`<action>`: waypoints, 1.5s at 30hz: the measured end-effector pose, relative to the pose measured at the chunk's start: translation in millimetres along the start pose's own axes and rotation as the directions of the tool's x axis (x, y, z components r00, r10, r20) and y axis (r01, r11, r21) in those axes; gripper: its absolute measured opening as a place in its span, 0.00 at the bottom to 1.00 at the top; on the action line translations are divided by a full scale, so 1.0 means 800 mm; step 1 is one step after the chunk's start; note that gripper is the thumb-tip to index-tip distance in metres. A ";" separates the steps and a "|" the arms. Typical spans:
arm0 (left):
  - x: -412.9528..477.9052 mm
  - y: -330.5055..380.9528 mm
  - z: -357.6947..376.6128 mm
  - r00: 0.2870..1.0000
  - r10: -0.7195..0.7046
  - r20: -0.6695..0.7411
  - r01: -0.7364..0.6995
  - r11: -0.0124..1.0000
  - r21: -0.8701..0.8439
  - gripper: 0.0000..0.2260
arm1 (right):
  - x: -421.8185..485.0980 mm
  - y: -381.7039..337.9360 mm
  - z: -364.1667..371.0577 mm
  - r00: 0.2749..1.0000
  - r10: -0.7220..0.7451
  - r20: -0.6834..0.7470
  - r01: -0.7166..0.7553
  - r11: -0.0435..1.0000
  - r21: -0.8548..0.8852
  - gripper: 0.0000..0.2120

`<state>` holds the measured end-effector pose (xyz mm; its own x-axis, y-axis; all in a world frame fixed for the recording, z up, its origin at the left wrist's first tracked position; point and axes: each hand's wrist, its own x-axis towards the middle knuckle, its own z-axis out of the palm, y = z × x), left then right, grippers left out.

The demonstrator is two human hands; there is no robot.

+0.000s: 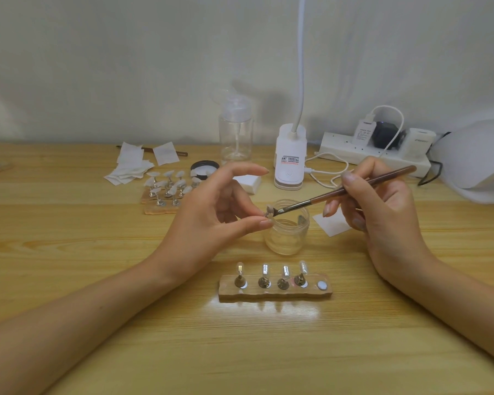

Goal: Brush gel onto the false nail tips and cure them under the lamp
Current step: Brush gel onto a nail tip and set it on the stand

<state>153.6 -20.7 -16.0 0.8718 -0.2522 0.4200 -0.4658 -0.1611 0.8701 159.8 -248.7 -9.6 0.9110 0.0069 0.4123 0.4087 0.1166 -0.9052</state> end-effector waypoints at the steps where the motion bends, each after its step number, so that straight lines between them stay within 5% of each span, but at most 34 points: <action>1: 0.000 0.000 0.000 1.000 0.000 0.000 0.000 1.000 0.001 0.26 | 0.000 0.000 0.000 1.000 0.002 -0.008 -0.002 1.000 -0.008 0.10; 45: 0.000 -0.006 -0.001 1.000 0.017 0.007 -0.017 1.000 -0.019 0.25 | -0.001 0.001 -0.002 0.998 -0.061 -0.034 0.060 0.998 -0.028 0.11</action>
<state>156.2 -19.1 -19.9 0.8625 -0.2613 0.4333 -0.4778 -0.1388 0.8674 159.4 -250.0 -10.5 0.8859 -0.0337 0.4627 0.4638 0.0885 -0.8815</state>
